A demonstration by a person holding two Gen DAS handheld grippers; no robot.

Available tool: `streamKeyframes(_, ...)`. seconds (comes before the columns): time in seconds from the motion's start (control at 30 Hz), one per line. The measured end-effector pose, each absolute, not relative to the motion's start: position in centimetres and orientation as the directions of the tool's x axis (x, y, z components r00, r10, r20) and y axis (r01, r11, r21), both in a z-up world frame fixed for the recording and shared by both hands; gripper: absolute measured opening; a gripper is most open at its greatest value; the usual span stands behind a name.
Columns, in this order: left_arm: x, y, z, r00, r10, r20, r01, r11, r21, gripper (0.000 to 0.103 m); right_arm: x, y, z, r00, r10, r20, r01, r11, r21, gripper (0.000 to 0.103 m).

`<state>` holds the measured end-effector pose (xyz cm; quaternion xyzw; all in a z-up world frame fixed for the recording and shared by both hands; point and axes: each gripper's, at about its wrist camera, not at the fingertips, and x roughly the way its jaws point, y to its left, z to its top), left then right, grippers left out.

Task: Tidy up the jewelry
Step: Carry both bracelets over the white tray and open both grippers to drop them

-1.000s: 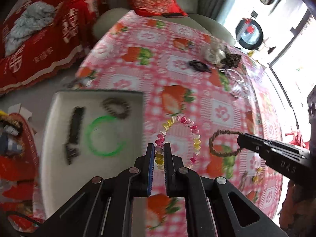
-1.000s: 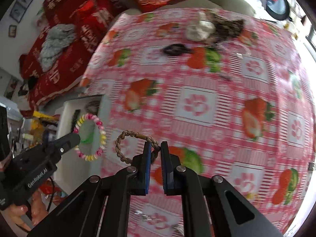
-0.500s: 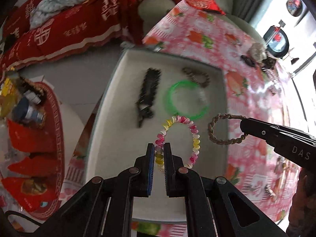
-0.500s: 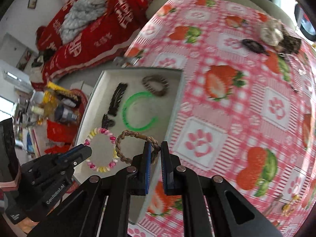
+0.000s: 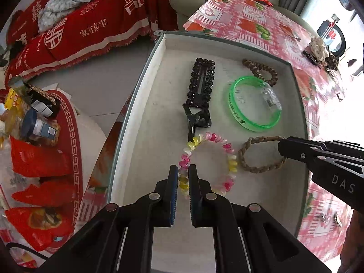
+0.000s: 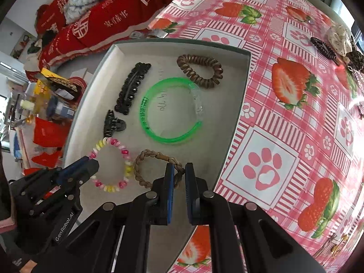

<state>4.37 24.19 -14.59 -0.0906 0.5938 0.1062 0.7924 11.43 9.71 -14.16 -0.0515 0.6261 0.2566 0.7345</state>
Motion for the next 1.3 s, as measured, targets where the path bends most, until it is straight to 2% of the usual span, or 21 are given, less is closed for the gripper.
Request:
streamKeyframes(0.77, 5.4, 24.0, -14.7, 0.256, 0.166, -0.952, -0.233, 0.967, 0.106, 0.016, 13.5, 10.9, -15.3, 0.088, 0.294, -0.952, -0.418, 0.878, 0.232, 0.012)
streamKeyframes(0.83, 5.2, 23.9, -14.4, 0.259, 0.173, -0.950, -0.230, 0.966, 0.114, 0.016, 13.3, 10.7, -14.7, 0.094, 0.309, -0.946, -0.422, 0.873, 0.243, 0.015)
streamKeyframes(0.87, 5.2, 23.9, -14.3, 0.262, 0.175, -0.949, -0.229, 0.967, 0.115, 0.016, 13.3, 10.7, -14.4, 0.097, 0.318, -0.943, -0.424, 0.871, 0.250, 0.023)
streamKeyframes(0.9, 5.1, 23.8, -14.2, 0.264, 0.177, -0.948, -0.226, 0.967, 0.118, 0.016, 13.3, 10.7, -14.0, 0.102, 0.325, -0.940, -0.424, 0.869, 0.255, 0.038)
streamKeyframes(0.97, 5.1, 23.6, -14.1, 0.266, 0.180, -0.947, -0.219, 0.968, 0.122, 0.016, 13.2, 10.6, -13.2, 0.117, 0.342, -0.933, -0.421, 0.868, 0.265, 0.047)
streamKeyframes(1.3, 5.2, 22.8, -12.8, 0.290, 0.190, -0.938, -0.205, 0.970, 0.133, 0.016, 12.7, 7.5, -10.2, 0.175, 0.386, -0.906, -0.371, 0.878, 0.303, 0.047)
